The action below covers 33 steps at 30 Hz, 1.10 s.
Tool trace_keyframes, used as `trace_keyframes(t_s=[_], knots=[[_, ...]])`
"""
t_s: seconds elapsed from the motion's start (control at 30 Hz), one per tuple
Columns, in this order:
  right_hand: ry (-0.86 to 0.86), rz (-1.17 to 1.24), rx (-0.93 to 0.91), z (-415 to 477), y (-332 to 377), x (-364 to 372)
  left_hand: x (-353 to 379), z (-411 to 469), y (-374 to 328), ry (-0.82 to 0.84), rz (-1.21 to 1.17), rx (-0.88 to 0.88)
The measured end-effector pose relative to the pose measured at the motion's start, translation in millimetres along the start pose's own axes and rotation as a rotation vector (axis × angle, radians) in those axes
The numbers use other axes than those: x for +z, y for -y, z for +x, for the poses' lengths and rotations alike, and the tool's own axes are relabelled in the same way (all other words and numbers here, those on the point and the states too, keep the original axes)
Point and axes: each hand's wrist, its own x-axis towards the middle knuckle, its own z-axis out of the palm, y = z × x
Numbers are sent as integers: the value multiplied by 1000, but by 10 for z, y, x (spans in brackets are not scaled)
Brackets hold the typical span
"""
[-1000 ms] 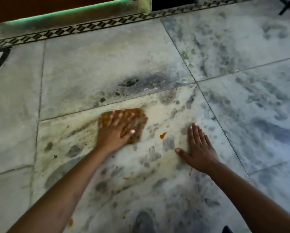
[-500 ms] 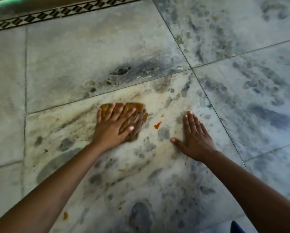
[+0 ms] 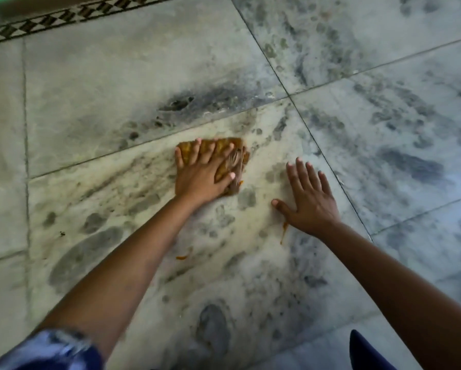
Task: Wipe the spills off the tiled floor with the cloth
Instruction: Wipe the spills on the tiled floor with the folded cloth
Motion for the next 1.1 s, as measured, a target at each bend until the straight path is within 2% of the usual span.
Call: trace_keyframes(t_s=[0.07,0.1,0.2,0.27,0.33,0.4,0.5,0.57,0.63,0.7,0.77,0.87,0.93,1.0,1.1], knots=[[-3,37,52,-19,-148,-1,49,-274,203,-16,28,155],[24,51,72,-41,-211,19,36,-325,343,2,40,176],[59,57,65,-48,-287,65,-52,-69,558,16,28,-33],[70,73,57,-24,-291,74,-131,291,389,21,-39,-185],[63,70,46,-21,-287,72,-168,598,81,36,-109,-232],[60,69,42,-23,-292,69,-130,645,-250,66,-102,-153],[75,65,38,-37,-304,52,22,102,-520,63,3,74],[64,78,34,-41,-309,45,147,-391,-421,-6,37,246],[70,85,33,-43,-313,42,249,-714,-140,-57,44,323],[60,89,34,-45,-313,50,227,-663,144,-57,53,255],[46,78,33,-54,-298,64,128,-343,251,-52,55,83],[25,74,28,-67,-292,87,-50,309,67,-34,-11,-160],[18,75,19,-65,-300,90,-89,563,-212,10,-57,-200],[21,84,19,-57,-315,102,-59,478,-507,36,-26,-90],[-7,114,1,-64,-337,122,94,-52,-652,5,62,224]])
